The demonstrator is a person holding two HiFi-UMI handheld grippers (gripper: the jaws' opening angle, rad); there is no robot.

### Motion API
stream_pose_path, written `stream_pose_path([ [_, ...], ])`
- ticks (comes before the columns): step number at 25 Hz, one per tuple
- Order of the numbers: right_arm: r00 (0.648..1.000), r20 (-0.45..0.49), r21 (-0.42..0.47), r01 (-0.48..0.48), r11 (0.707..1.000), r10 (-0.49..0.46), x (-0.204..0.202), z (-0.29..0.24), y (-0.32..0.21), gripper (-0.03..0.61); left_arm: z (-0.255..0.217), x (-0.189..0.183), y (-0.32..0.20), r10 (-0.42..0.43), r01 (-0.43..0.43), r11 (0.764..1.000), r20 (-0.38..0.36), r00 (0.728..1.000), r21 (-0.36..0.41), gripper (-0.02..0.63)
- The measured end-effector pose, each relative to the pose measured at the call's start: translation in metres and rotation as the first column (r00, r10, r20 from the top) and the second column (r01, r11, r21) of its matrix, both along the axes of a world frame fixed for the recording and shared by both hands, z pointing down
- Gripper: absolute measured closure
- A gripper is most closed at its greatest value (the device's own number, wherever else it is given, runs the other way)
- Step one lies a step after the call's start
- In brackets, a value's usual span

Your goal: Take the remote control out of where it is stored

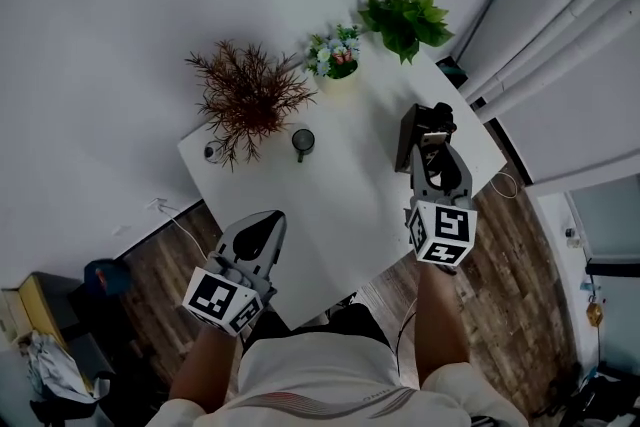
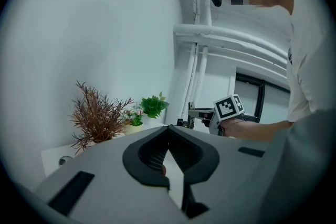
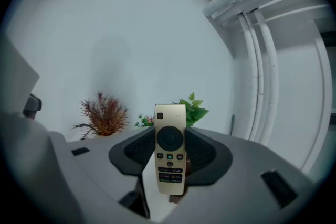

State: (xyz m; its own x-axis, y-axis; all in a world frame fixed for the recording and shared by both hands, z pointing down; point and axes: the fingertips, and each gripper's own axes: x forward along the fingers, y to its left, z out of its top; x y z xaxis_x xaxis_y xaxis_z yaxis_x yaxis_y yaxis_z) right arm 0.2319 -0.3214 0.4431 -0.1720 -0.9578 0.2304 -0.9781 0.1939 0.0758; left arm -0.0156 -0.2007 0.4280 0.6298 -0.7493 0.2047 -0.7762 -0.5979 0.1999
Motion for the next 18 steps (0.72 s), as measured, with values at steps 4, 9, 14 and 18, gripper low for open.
stream_pose_path([
  [4, 0.980, -0.098, -0.168, 0.157, 0.973, -0.175, -0.030, 0.024, 0.027, 0.394, -0.001, 0.000, 0.002, 0.008, -0.008, 1.000, -0.006, 1.000, 0.005, 0.609],
  [9, 0.934, -0.150, -0.400, 0.244, 0.884, -0.326, -0.051, 0.092, 0.052, 0.396, 0.001, -0.004, 0.006, 0.000, 0.000, 1.000, -0.008, 1.000, -0.003, 0.609],
  [14, 0.909, -0.153, -0.539, 0.253, 0.804, -0.388, -0.063, 0.137, 0.064, 0.396, 0.004, -0.008, 0.010, -0.008, 0.008, 1.000, -0.008, 1.000, -0.009, 0.609],
  [18, 0.867, -0.184, -0.616, 0.266, 0.741, -0.464, -0.072, 0.165, 0.066, 0.397, 0.004, -0.012, 0.012, -0.020, 0.020, 1.000, -0.009, 1.000, -0.008, 0.609],
])
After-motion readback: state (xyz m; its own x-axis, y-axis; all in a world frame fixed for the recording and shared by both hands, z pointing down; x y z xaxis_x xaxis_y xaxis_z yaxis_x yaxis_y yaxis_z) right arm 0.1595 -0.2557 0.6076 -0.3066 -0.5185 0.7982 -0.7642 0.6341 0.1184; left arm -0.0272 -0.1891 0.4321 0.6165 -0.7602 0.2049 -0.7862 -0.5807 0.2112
